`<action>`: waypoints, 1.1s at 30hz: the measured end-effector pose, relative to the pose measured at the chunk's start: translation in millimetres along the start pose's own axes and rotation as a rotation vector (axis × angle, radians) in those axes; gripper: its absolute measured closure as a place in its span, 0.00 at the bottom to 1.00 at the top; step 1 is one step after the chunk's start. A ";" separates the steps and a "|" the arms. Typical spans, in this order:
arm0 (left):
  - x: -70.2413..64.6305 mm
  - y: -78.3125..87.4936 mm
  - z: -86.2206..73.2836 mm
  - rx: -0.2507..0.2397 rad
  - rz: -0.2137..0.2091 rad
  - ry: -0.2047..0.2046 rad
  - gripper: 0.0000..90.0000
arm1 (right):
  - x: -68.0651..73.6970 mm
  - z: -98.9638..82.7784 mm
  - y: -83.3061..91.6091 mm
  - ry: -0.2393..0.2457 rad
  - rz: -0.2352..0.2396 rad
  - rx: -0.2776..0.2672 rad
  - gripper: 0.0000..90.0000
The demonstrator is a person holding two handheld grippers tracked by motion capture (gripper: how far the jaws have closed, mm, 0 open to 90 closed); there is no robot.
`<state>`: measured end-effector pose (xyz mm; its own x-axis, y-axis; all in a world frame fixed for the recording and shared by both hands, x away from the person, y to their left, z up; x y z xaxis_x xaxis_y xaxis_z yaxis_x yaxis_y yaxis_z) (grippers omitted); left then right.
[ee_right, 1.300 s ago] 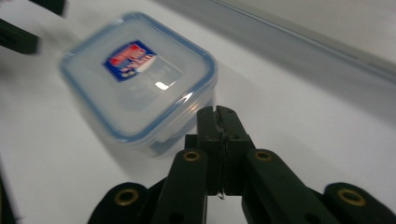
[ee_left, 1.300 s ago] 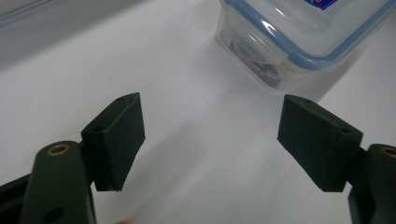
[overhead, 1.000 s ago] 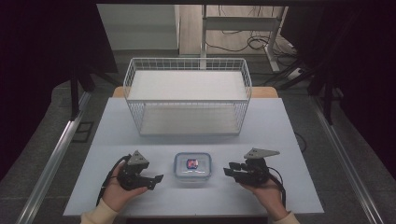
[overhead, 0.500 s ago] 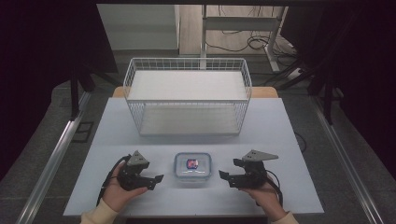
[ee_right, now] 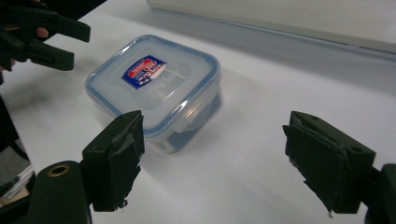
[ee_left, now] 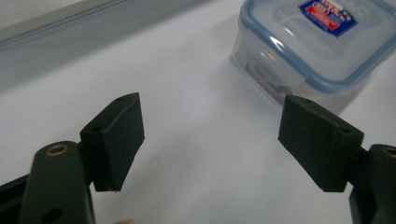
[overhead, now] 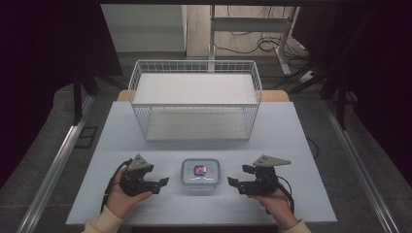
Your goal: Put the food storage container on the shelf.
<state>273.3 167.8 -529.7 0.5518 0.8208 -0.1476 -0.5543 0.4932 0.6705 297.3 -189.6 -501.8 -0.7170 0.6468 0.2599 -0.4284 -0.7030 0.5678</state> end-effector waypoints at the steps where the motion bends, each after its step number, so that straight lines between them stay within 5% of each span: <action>1: 0.6 -0.4 0.2 0.000 0.001 0.005 0.24 | 0.7 -0.2 -0.7 -0.007 0.011 0.005 0.21; 6: 2.1 -0.2 2.8 -0.005 -0.016 0.055 0.20 | 3.8 0.3 -4.7 -0.008 -0.012 0.011 0.20; 9: 3.5 0.7 8.5 0.025 -0.071 0.147 0.14 | 3.6 2.3 -7.1 -0.041 0.006 0.029 0.22; 14: 4.5 -1.8 24.0 0.009 -0.134 0.221 0.11 | 0.2 10.7 -14.1 -0.119 0.045 0.041 0.21; 25: 1.4 -34.3 47.5 0.042 -0.272 0.325 0.11 | -0.5 28.1 -45.1 -0.221 0.116 0.075 0.18; 33: -10.4 -51.3 38.6 0.105 -0.311 0.315 0.15 | 3.2 20.5 -56.9 -0.235 0.131 0.113 0.18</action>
<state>320.1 122.8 -534.4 0.4565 0.6937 -0.5571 -0.3170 0.7119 0.6267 330.6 -141.4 -517.3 -0.6093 0.6131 0.5029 -0.2675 -0.7560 0.5974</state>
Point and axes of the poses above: each handheld gripper's, and its own axes: y roughly backward along the jaws, z roughly out of its top, x roughly to its left, the point moved 3 cm from there along -y, roughly forward along the jaws, and after that the axes turned 2 degrees about z, right-handed, at the moved point
